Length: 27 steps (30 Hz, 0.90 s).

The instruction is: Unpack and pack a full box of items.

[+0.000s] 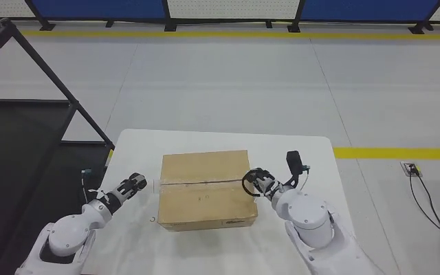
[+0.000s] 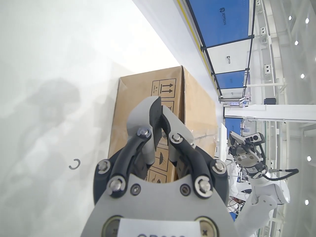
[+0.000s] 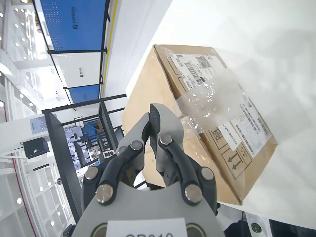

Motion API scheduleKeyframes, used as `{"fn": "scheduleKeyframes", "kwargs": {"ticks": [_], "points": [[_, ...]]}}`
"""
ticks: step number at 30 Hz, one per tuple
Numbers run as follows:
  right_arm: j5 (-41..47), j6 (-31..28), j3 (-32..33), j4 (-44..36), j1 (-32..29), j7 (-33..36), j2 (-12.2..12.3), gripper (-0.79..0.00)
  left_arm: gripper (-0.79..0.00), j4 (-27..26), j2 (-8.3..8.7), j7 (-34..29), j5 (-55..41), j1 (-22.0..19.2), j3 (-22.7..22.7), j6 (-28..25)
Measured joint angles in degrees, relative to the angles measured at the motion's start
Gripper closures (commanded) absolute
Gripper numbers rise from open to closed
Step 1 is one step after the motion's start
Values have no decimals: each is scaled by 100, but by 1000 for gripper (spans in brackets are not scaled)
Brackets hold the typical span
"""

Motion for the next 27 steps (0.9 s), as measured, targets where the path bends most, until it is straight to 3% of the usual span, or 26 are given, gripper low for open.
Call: {"fn": "scheduleKeyframes", "kwargs": {"ticks": [5, 13, 27], "points": [[-97, 77, -308, 715, 516, 443, -45, 0, 0, -48, 5, -2, -46, 82, -115, -49], [-103, -130, -837, 1282, 996, 617, -193, 0, 0, 50, 18, -7, -121, 172, -327, -104], [67, -651, -2142, 2564, 2197, 1049, -734, 0, 0, 233, 33, 5, -342, 421, -691, -286]]}}
